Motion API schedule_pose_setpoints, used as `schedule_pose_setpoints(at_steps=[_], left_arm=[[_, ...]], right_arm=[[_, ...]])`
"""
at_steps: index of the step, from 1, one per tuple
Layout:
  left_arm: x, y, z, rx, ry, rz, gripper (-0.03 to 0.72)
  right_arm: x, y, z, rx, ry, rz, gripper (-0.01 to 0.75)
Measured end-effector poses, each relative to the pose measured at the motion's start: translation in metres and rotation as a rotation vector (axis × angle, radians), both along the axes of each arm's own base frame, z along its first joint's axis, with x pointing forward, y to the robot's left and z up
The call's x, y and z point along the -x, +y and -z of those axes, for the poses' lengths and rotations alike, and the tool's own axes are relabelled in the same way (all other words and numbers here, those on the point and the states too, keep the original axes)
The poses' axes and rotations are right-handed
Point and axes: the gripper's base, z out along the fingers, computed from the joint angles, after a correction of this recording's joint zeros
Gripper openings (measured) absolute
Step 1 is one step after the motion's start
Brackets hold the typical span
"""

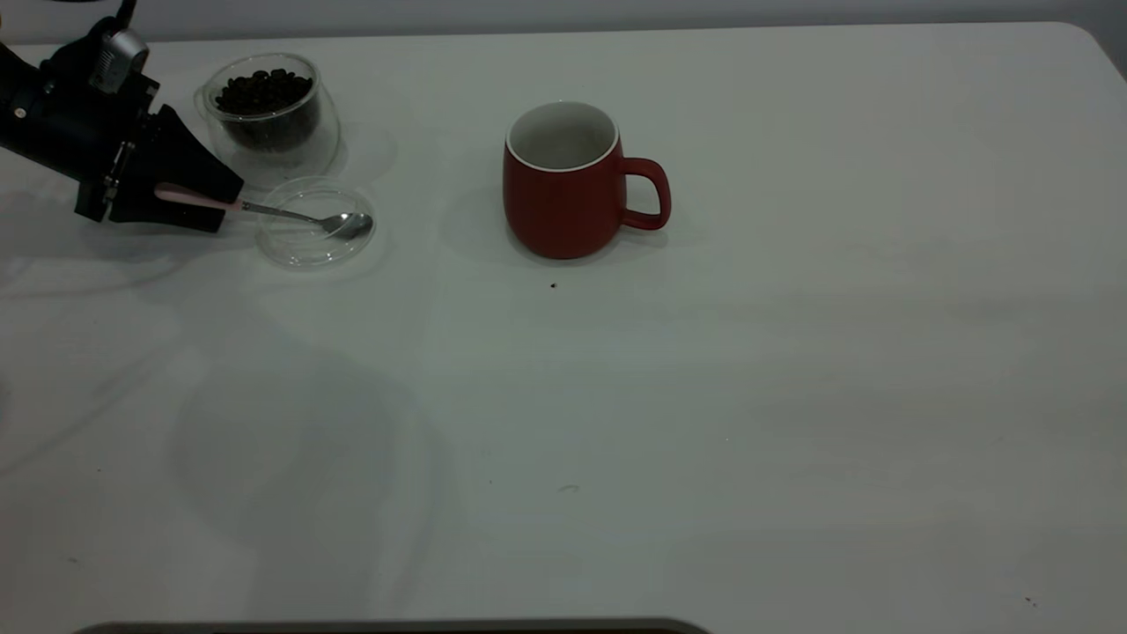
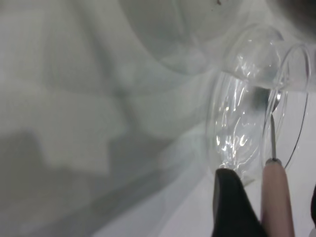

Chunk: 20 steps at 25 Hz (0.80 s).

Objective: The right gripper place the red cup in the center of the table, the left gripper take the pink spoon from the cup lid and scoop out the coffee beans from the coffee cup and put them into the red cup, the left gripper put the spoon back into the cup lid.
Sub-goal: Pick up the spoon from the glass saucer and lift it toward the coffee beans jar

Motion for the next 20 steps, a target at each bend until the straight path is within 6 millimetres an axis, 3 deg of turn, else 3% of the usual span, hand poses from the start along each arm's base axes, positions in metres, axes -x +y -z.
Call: schedule_pose_setpoints(at_steps=[4,11,20], left_arm=[[0.000,0.000,0.000,0.000,0.000,0.000,0.362],[-0.002,0.002,-0.004,0.033,-0.009,-0.029,0.125],[-0.003,0.011,-0.023,-0.018,-0.031,-0.017,0.113]], right_arm=[[0.000,0.000,0.000,0.000,0.000,0.000,0.239],[0.000,0.000,0.000,0.000,0.000,0.000,0.239],[0.000,0.000,0.000,0.000,0.000,0.000,0.239]])
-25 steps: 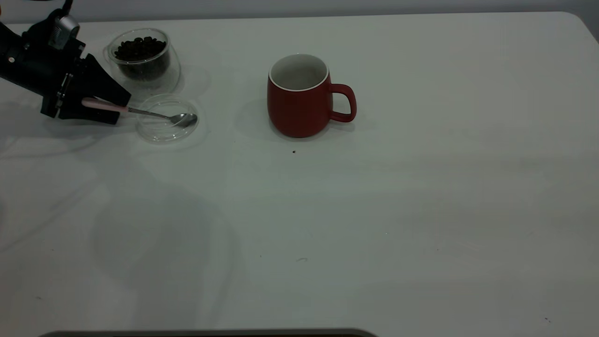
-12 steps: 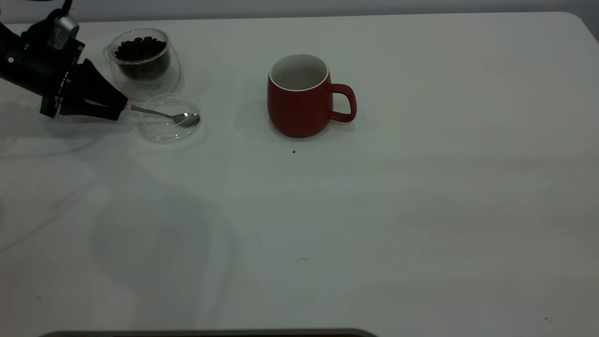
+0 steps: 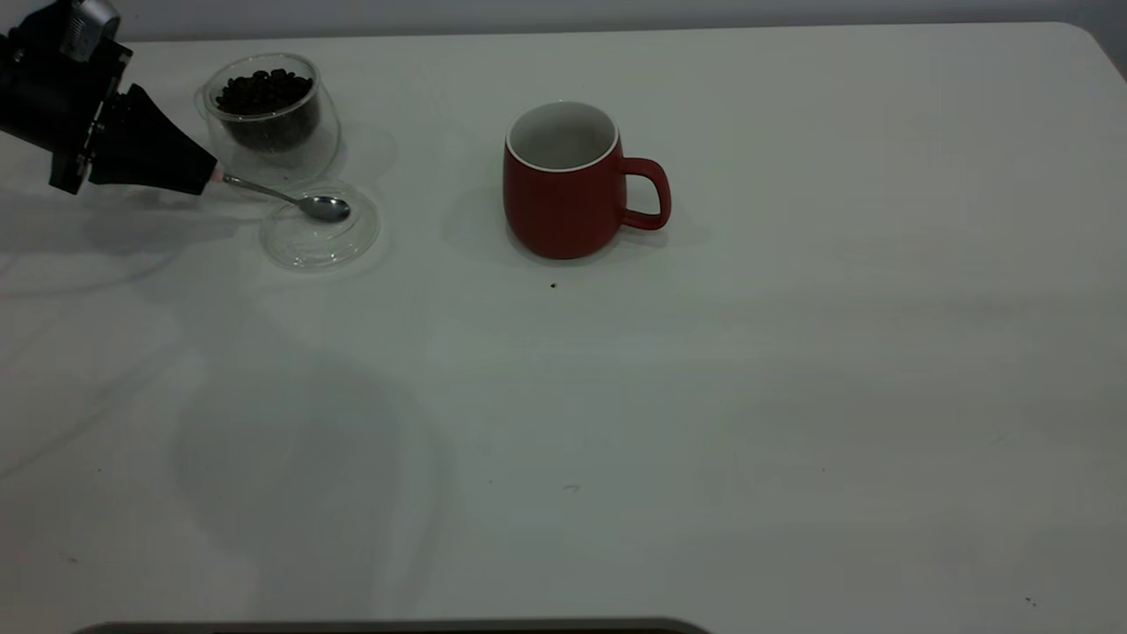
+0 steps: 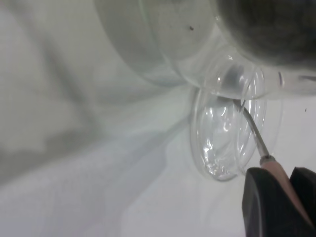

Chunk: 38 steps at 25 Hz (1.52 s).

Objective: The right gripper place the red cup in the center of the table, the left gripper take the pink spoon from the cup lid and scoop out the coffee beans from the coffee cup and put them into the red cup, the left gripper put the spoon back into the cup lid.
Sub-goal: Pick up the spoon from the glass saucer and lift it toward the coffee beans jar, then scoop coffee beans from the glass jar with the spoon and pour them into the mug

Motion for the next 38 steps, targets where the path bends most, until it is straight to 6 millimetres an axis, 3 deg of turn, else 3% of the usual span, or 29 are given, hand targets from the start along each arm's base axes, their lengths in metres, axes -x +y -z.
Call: schedule_pose_setpoints(at_steps=[7,13,23,26,29,32,35,38], left_arm=[[-0.003,0.004,-0.026,-0.047,0.018,-0.032,0.113],[-0.009,0.002,-0.067,-0.066,0.002,-0.084,0.113],[-0.016,-0.048,-0.130,-0.086,-0.099,-0.013,0.113],[-0.015,-0.041,-0.151,-0.099,-0.151,-0.018,0.113],[-0.011,-0.019,-0.166,-0.111,-0.191,-0.054,0.113],[-0.008,0.006,-0.165,-0.123,-0.210,-0.083,0.113],[-0.006,0.021,-0.148,-0.124,-0.194,-0.090,0.113],[-0.007,0.024,-0.123,-0.115,-0.168,-0.073,0.113]], right_arm=[[0.000,0.000,0.000,0.000,0.000,0.000,0.239],[0.000,0.000,0.000,0.000,0.000,0.000,0.239],[0.000,0.000,0.000,0.000,0.000,0.000,0.239],[0.000,0.000,0.000,0.000,0.000,0.000,0.239],[0.000,0.000,0.000,0.000,0.000,0.000,0.239],[0.000,0.000,0.000,0.000,-0.001,0.000,0.239],[0.000,0.000,0.000,0.000,-0.002,0.000,0.239],[0.001,0.000,0.000,0.000,-0.004,0.000,0.239]])
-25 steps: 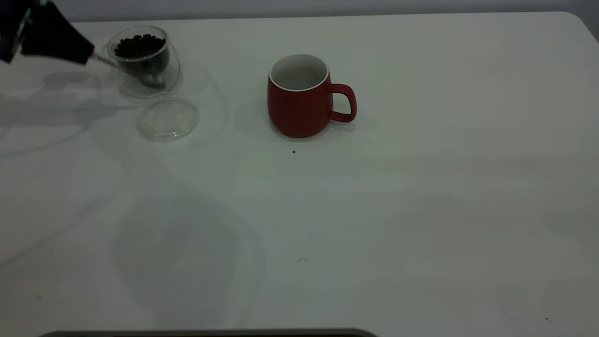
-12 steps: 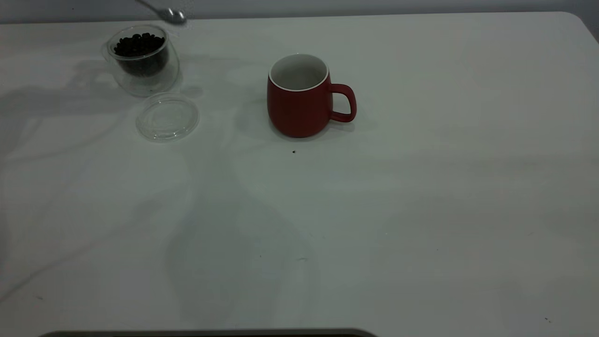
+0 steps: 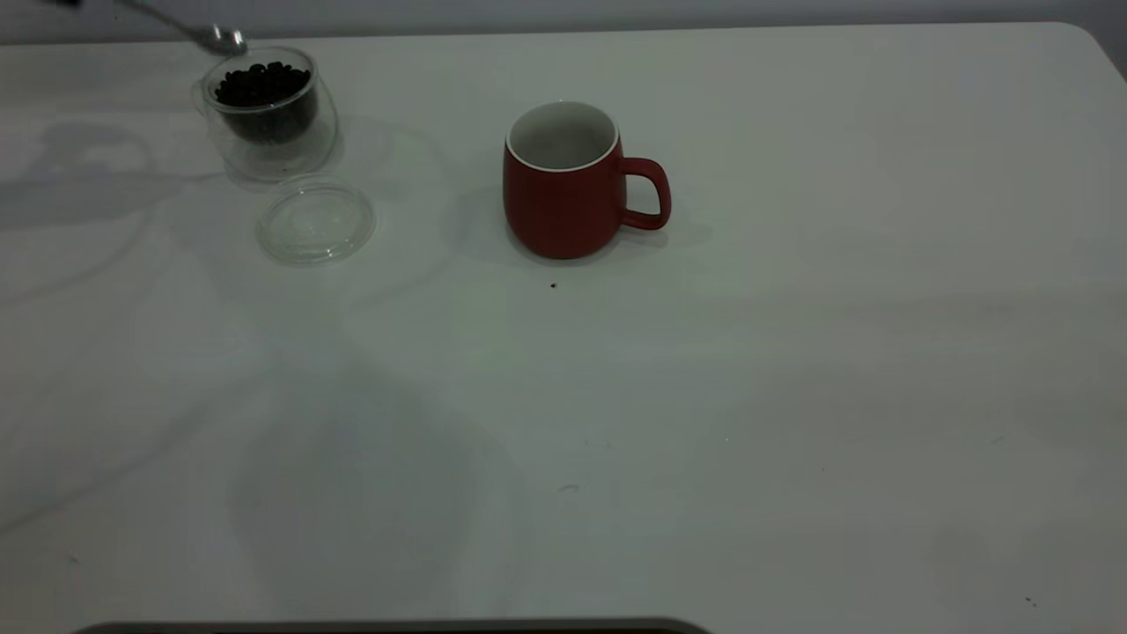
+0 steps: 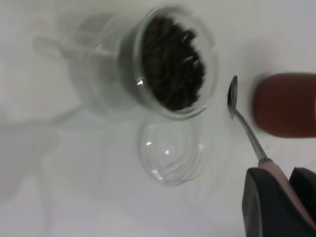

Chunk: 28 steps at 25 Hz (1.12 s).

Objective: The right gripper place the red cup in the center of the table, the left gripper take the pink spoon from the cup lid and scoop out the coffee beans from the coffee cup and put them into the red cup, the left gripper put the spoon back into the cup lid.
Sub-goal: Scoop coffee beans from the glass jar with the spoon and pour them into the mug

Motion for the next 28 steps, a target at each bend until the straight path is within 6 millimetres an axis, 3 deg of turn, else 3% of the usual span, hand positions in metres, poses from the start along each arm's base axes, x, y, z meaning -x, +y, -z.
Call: schedule_pose_setpoints(at_steps=[5,21,28], left_arm=[[-0.001,0.000,0.022,0.016,0.012,0.016,0.113],[-0.015,0.006,0.034,-0.048,-0.121,-0.052,0.113],[-0.011,0.001,0.064,0.032,-0.050,-0.044,0.113]], right_arm=[[0.000,0.000,0.000,0.000,-0.001,0.000,0.239],[0.000,0.000,0.000,0.000,-0.001,0.000,0.239],[0.000,0.000,0.000,0.000,-0.001,0.000,0.239]])
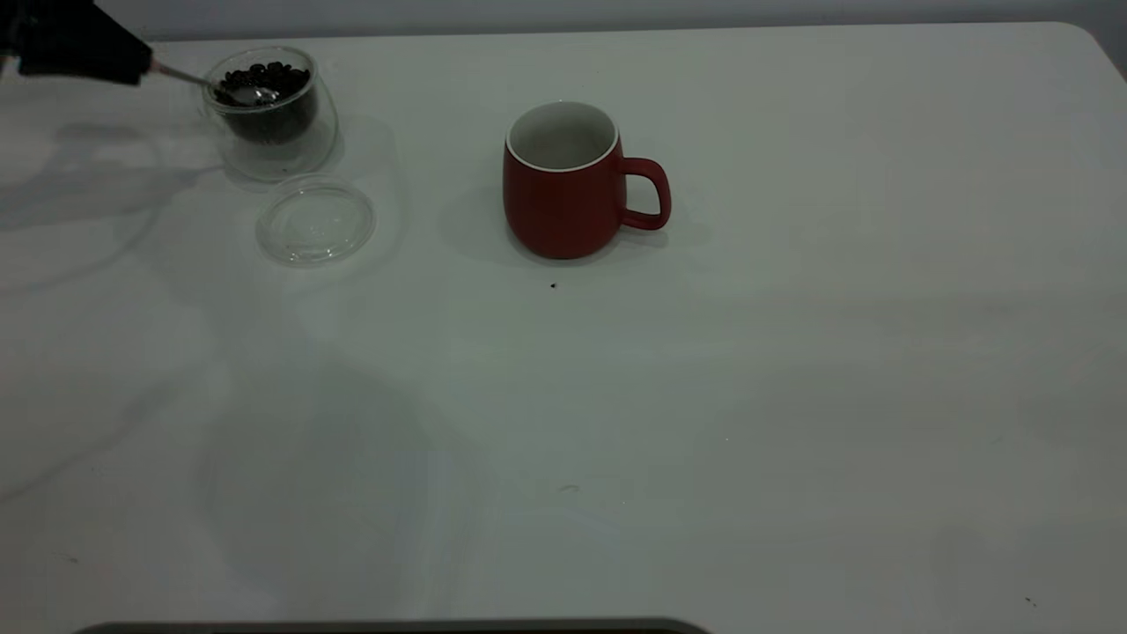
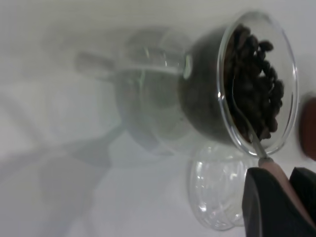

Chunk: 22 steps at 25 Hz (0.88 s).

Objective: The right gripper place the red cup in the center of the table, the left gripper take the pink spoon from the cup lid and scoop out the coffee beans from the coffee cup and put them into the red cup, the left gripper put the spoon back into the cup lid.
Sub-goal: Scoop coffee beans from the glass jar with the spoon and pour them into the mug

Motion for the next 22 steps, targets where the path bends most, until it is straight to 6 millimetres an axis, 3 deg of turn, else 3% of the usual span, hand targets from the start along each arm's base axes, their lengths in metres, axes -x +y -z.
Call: schedule_pose_setpoints(at_steps=[7,22], left_arm=[[0.001,-0.003,0.010,0.048,0.024,-0.003,0.113],[0.007,0.012,0.004,0.154,0.028,-0.031,0.113]], right_arm=[[0.000,0.000,0.000,0.000,0.000,0.000,0.239],[0.000,0.000,0.000,0.000,0.001,0.000,0.239]])
